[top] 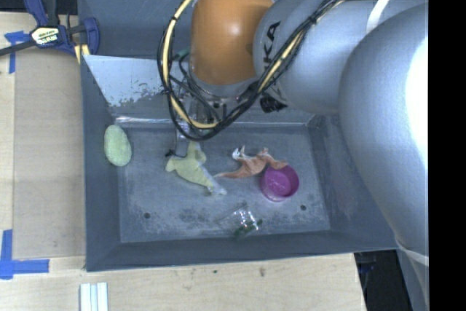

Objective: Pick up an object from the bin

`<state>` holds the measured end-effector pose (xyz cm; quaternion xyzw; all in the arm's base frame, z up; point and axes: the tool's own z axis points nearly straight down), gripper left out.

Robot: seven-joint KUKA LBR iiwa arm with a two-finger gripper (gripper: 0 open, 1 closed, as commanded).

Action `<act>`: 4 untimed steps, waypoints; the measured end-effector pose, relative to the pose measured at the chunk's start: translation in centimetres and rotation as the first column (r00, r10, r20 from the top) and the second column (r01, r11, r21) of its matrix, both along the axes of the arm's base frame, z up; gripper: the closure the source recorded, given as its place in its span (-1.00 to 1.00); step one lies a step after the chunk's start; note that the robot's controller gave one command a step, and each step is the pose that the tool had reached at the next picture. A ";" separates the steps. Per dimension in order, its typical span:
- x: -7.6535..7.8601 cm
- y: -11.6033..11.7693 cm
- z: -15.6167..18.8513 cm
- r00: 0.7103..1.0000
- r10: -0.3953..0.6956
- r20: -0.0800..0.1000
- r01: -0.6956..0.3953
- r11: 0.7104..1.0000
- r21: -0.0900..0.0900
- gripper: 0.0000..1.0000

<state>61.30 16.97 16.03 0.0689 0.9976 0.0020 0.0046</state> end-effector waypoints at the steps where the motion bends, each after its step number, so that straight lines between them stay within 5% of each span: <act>1: -2.0 -4.3 -2.1 0.964 -0.265 -0.011 0.265 0.964 -0.005 -1.00; 2: -0.6 -5.8 -3.9 0.996 -0.088 -0.008 0.088 0.996 -0.003 -1.00; 3: -1.3 -6.0 -7.4 0.941 -0.339 -0.008 0.339 0.941 -0.003 -1.00; 4: -0.9 -7.6 -8.5 0.987 -0.161 -0.003 0.161 0.987 0.002 1.00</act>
Offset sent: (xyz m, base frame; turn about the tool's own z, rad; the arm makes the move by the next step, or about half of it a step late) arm -0.0038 -0.0625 -0.0442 0.0811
